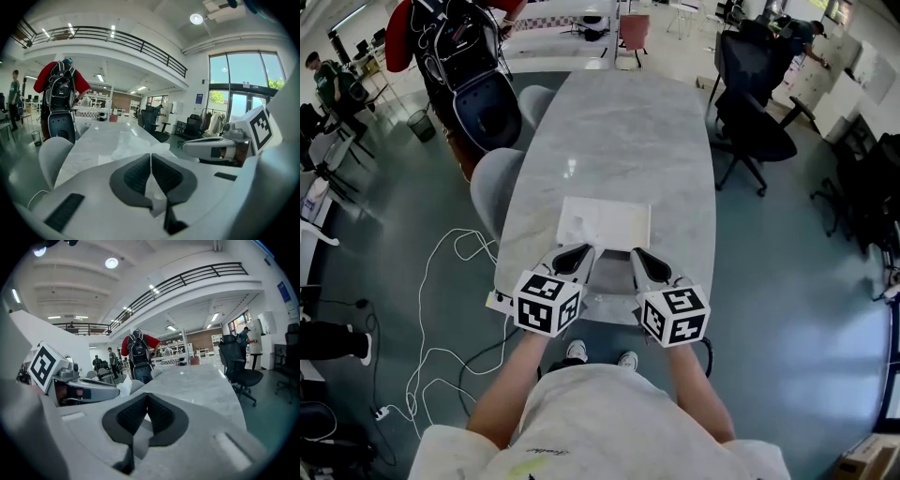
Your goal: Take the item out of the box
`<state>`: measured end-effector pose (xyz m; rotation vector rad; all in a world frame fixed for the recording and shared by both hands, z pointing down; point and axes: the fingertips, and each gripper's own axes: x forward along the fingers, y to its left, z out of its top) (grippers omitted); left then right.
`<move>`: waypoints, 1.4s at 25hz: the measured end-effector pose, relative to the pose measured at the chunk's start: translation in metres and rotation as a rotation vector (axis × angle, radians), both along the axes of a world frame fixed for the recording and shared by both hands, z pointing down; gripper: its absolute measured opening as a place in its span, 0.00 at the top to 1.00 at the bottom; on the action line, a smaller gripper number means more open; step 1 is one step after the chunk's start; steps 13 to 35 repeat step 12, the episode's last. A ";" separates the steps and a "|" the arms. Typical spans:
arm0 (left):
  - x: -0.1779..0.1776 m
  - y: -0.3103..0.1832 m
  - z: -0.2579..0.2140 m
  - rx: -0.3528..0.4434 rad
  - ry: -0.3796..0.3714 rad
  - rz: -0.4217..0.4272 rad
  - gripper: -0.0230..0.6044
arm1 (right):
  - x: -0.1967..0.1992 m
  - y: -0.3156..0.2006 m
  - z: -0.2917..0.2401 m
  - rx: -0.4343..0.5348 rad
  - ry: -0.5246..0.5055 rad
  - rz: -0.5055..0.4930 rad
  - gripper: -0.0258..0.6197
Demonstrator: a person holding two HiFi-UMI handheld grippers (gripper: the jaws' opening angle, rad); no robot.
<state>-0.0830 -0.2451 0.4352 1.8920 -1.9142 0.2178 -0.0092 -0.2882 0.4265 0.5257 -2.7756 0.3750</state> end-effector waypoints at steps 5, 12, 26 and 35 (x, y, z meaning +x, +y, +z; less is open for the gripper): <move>-0.001 0.001 0.003 -0.006 0.007 0.012 0.94 | -0.001 0.001 -0.001 0.002 0.002 0.012 0.95; -0.007 0.004 0.007 -0.010 0.016 0.018 0.94 | -0.008 0.004 0.001 0.005 0.003 0.017 0.95; -0.007 0.004 0.007 -0.010 0.016 0.018 0.94 | -0.008 0.004 0.001 0.005 0.003 0.017 0.95; -0.007 0.004 0.007 -0.010 0.016 0.018 0.94 | -0.008 0.004 0.001 0.005 0.003 0.017 0.95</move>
